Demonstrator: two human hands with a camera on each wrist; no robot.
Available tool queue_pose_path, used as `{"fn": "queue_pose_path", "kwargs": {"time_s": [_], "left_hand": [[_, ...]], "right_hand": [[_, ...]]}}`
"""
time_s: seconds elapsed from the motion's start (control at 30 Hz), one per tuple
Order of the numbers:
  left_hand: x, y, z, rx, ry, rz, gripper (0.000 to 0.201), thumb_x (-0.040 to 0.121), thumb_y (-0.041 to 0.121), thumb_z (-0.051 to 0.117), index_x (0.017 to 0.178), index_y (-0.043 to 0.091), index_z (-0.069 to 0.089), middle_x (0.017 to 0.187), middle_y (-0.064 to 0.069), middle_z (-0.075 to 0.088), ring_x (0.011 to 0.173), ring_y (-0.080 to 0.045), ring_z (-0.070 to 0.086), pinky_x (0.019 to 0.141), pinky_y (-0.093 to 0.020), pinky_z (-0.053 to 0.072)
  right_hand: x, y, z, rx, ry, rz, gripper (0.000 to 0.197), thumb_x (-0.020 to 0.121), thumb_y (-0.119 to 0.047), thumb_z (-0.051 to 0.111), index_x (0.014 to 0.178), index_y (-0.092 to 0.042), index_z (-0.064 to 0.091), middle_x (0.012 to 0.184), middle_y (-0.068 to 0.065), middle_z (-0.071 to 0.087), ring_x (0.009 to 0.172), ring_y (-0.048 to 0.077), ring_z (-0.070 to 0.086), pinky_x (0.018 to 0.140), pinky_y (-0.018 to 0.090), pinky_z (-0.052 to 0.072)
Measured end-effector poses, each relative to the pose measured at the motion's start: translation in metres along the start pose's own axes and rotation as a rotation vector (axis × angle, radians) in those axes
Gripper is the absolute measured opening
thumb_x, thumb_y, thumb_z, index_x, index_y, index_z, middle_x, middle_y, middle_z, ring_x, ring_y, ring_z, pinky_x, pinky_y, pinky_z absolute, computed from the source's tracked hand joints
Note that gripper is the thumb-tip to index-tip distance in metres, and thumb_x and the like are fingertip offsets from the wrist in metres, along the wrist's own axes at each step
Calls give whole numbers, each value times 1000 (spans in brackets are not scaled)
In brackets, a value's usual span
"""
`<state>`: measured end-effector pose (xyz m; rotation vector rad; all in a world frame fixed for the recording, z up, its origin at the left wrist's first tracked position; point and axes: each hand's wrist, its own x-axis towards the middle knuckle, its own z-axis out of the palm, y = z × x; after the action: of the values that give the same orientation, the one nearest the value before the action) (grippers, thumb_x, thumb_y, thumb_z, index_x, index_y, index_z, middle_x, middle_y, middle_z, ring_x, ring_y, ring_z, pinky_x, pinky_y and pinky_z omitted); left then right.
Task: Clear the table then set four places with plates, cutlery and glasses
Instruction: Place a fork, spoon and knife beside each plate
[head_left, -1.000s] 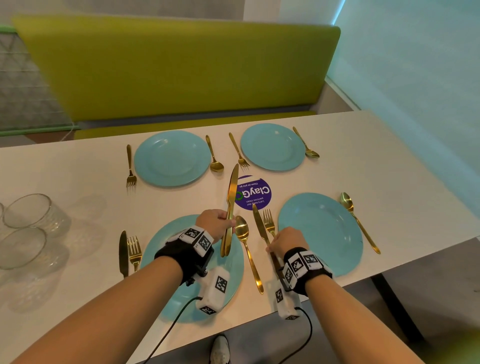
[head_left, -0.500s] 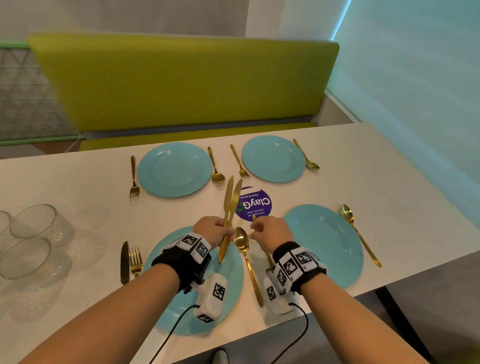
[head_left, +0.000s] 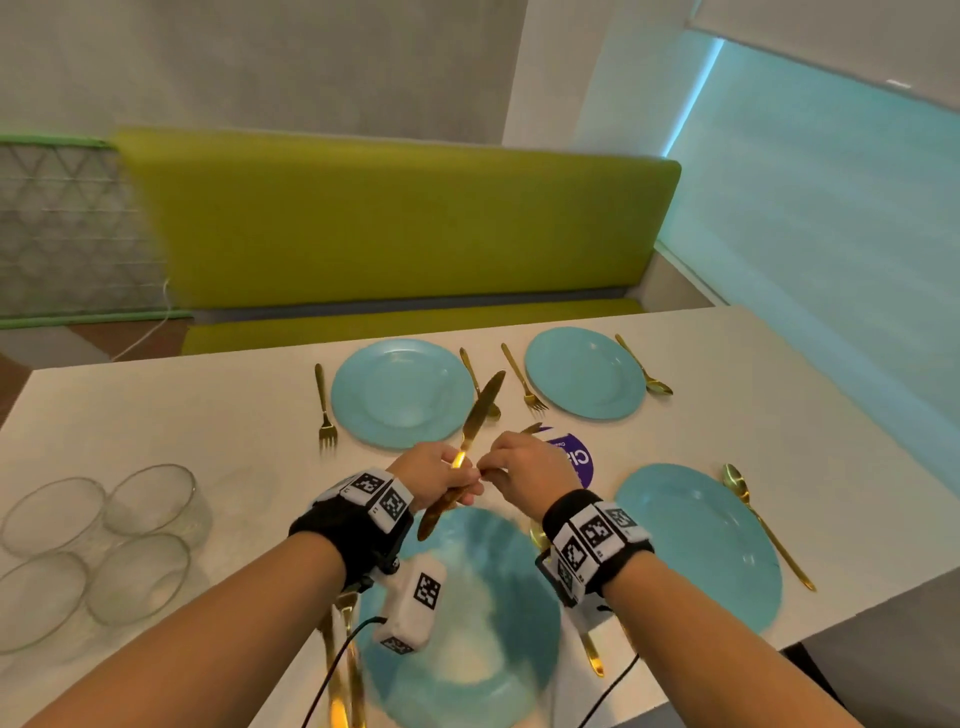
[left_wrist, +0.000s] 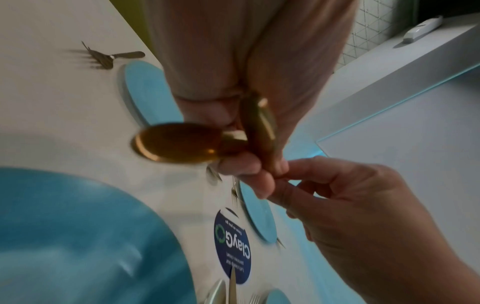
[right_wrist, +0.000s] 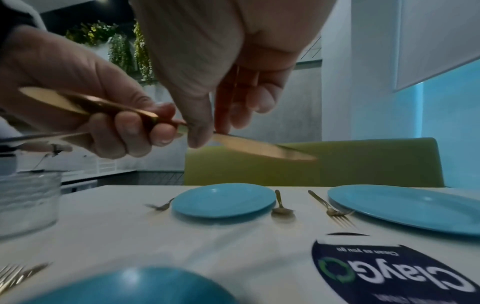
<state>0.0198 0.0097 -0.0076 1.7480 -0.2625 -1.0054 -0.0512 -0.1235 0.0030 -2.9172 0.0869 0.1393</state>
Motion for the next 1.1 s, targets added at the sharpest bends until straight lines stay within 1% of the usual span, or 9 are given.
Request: {"fn": "queue_pose_path", "kwargs": {"time_s": [0.1, 0.2, 0.43, 0.53, 0.7, 0.8, 0.97, 1.03, 1.1], "left_hand": [[4, 4, -20, -88, 80, -1, 16, 99, 15, 42, 88, 6, 50, 73, -8, 61, 38, -2, 57, 39, -13, 43], [15, 6, -42, -157, 204, -4, 17, 99, 20, 41, 98, 4, 47, 74, -7, 60, 54, -14, 55, 48, -21, 43], [44, 6, -87, -192, 352, -1, 12, 99, 17, 42, 97, 6, 48, 75, -6, 60, 60, -15, 53, 54, -23, 42], [58, 5, -96, -198, 393, -29, 11, 98, 16, 44, 94, 7, 50, 73, -5, 61, 59, -15, 53, 56, -24, 43], [81, 6, -106, -182, 432, -45, 10, 97, 16, 46, 95, 8, 51, 75, -3, 62, 61, -13, 55, 54, -22, 43], [91, 6, -109, -193, 450, -58, 12, 97, 18, 46, 90, 10, 52, 74, -2, 62, 62, -13, 56, 57, -22, 45], [104, 5, -112, -183, 468, -73, 14, 97, 20, 46, 85, 16, 54, 76, -1, 64, 66, -14, 58, 65, -26, 49], [108, 6, -112, -186, 473, -77, 15, 97, 20, 47, 83, 17, 53, 76, -1, 64, 67, -14, 58, 66, -26, 49], [111, 6, -112, -182, 477, -80, 17, 96, 20, 47, 80, 19, 52, 76, -1, 64, 68, -14, 58, 67, -26, 50]], "right_hand": [[15, -3, -4, 11, 35, 98, 28, 95, -25, 49, 113, -19, 69, 116, 1, 62, 110, 18, 56, 87, 29, 45], [32, 7, -7, 36, 24, 253, 24, 93, -25, 54, 108, -20, 71, 112, 4, 65, 106, 23, 58, 87, 32, 47], [105, 57, -8, 210, 64, 616, 24, 87, -26, 64, 107, -16, 72, 109, 8, 70, 102, 26, 62, 91, 33, 51], [140, 76, -8, 109, -22, 643, 30, 89, -31, 61, 111, -13, 70, 114, 9, 68, 107, 26, 62, 92, 30, 48], [185, 93, 2, -75, -194, 684, 35, 92, -37, 54, 103, -8, 69, 106, 7, 68, 101, 23, 64, 76, 26, 47], [201, 103, 13, -52, -218, 740, 29, 92, -30, 56, 86, -3, 66, 76, 5, 63, 85, 25, 61, 71, 26, 44], [212, 111, 27, -22, -193, 789, 40, 93, -28, 56, 60, -7, 48, 75, 6, 58, 85, 24, 62, 74, 26, 47], [216, 112, 29, -21, -199, 794, 43, 94, -29, 54, 58, -8, 44, 75, 5, 55, 85, 23, 62, 75, 26, 47], [220, 114, 30, 20, -193, 821, 37, 93, -29, 55, 64, -6, 52, 68, 5, 52, 78, 23, 57, 70, 26, 45]]}}
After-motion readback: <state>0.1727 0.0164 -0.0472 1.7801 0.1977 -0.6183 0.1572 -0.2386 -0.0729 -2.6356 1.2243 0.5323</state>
